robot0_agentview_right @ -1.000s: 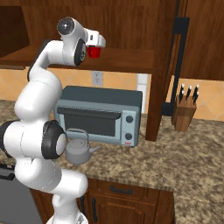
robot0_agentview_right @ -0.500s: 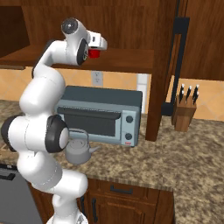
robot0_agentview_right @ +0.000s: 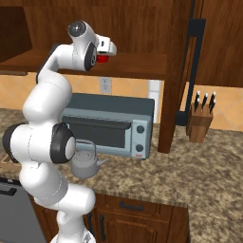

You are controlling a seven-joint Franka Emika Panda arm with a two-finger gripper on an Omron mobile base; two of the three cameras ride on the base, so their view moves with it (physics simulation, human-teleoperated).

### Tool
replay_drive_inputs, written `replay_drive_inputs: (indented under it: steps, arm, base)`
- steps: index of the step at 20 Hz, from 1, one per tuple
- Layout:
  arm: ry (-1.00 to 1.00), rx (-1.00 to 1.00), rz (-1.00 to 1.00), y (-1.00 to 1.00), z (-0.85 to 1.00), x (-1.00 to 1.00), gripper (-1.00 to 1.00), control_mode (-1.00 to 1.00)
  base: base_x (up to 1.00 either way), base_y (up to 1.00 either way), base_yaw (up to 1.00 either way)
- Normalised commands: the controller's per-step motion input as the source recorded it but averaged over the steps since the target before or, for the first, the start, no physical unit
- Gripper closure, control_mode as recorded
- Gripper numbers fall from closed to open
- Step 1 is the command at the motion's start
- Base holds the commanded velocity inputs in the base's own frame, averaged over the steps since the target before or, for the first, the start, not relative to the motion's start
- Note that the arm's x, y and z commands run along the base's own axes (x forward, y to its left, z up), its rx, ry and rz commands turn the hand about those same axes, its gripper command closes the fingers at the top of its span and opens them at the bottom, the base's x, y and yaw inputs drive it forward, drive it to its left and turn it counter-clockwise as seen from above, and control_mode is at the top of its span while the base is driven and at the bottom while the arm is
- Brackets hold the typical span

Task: Pick the kettle from the counter and place it on the tray. Then pick the mug from the cabinet and place it on the tray. Then close the cabinet doors.

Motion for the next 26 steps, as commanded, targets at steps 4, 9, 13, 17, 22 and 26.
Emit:
replay_drive_inputs:
  steps: [4,9,13,17,22,26]
  arm:
    - [0.0,0.0,0.0,0.0,0.0,0.0,1.0,-1.0]
    - [0.0,0.0,0.0,0.0,-0.01,-0.01,1.0,-1.0]
    - [0.0,0.0,0.0,0.0,-0.03,-0.28,1.0,-1.0]
    - [-0.07,0.0,-0.01,0.0,-0.04,-0.68,1.0,-1.0]
    - [-0.04,0.05,-0.03,0.09,-0.08,-0.99,1.0,-1.0]
    - [0.0,0.04,0.0,0.38,-0.12,-0.99,1.0,-1.0]
  base:
    - [0.0,0.0,0.0]
    - [0.0,0.0,0.0]
    - [0.0,0.0,0.0]
    - [0.0,0.0,0.0]
    - [0.0,0.0,0.0]
    - [0.0,0.0,0.0]
